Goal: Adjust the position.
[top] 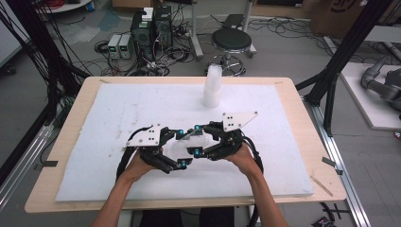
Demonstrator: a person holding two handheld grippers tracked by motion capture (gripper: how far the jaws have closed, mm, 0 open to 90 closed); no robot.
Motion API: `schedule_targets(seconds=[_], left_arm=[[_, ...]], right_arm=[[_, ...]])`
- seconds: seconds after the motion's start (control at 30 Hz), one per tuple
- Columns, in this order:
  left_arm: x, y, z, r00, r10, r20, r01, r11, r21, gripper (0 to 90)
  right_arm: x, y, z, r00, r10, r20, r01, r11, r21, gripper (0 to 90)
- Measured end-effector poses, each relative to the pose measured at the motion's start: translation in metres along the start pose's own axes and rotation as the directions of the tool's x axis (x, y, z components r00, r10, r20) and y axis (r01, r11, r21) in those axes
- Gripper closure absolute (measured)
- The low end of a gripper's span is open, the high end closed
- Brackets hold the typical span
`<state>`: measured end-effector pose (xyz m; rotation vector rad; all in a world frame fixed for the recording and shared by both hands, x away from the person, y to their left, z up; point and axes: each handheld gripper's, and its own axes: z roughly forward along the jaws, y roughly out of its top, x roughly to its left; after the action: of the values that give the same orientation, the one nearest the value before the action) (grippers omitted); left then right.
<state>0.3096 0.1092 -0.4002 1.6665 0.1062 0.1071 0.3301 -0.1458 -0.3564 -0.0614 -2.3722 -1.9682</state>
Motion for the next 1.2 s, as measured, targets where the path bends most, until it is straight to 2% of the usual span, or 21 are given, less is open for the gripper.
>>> schedule_targets(seconds=[0.13, 0.23, 0.7, 0.83, 0.87, 0.9, 0.93, 0.97, 1.07, 1.1, 1.2], left_arm=[[0.0, 0.0, 0.0, 1.0, 0.006, 0.003, -0.006, 1.0, 0.0, 24.4], [0.0, 0.0, 0.0, 1.0, 0.009, 0.003, -0.009, 1.0, -0.002, 29.7], [0.0, 0.0, -0.001, 0.9999, 0.012, -0.006, -0.012, 0.9999, 0.006, 35.3], [0.001, 0.0, -0.002, 0.9999, 0.012, -0.012, -0.012, 0.9999, 0.005, 36.6], [0.001, 0.0, -0.003, 0.9998, 0.01, -0.014, -0.01, 0.9999, 0.004, 36.6], [0.001, 0.0, -0.003, 0.9998, 0.009, -0.015, -0.009, 1.0, 0.002, 36.6], [0.001, 0.0, -0.004, 0.9998, 0.01, -0.015, -0.01, 0.9999, 0.004, 36.6], [0.0, 0.0, -0.006, 0.9998, 0.009, -0.02, -0.008, 0.9999, 0.007, 36.6], [0.0, 0.0, -0.008, 0.9997, 0.003, -0.024, -0.003, 0.9999, 0.013, 36.6], [0.0, 0.0, -0.01, 0.9996, 0.002, -0.029, -0.001, 0.9998, 0.021, 36.6], [0.001, 0.003, -0.016, 0.9987, -0.012, -0.049, 0.016, 0.9973, 0.071, 36.6]], right_arm=[[0.0, 0.0, 0.001, 1.0, 0.004, -0.003, -0.004, 1.0, 0.002, 41.4], [0.0, -0.001, 0.001, 1.0, 0.004, -0.004, -0.004, 1.0, 0.005, 41.5], [0.0, -0.001, 0.001, 1.0, 0.0, 0.003, 0.0, 1.0, 0.012, 39.3], [0.0, -0.001, 0.001, 1.0, 0.0, 0.005, -0.001, 1.0, 0.013, 34.3], [0.0, -0.001, 0.001, 0.9999, 0.003, 0.011, -0.003, 1.0, 0.012, 30.7], [0.0, -0.001, 0.0, 0.9996, 0.015, 0.024, -0.016, 1.0, 0.007, 22.4], [0.0, -0.001, 0.0, 0.9996, 0.015, 0.024, -0.016, 1.0, 0.007, 22.4], [0.0, -0.001, -0.002, 0.9987, 0.027, 0.043, -0.028, 1.0, 0.003, 18.6], [0.001, -0.001, -0.005, 0.9984, 0.029, 0.049, -0.029, 1.0, 0.005, 18.0], [0.004, -0.001, -0.01, 0.9979, 0.024, 0.06, -0.025, 0.999, 0.021, 16.6], [0.006, -0.002, -0.015, 0.9975, 0.017, 0.068, -0.02, 0.999, 0.044, 16.6]])
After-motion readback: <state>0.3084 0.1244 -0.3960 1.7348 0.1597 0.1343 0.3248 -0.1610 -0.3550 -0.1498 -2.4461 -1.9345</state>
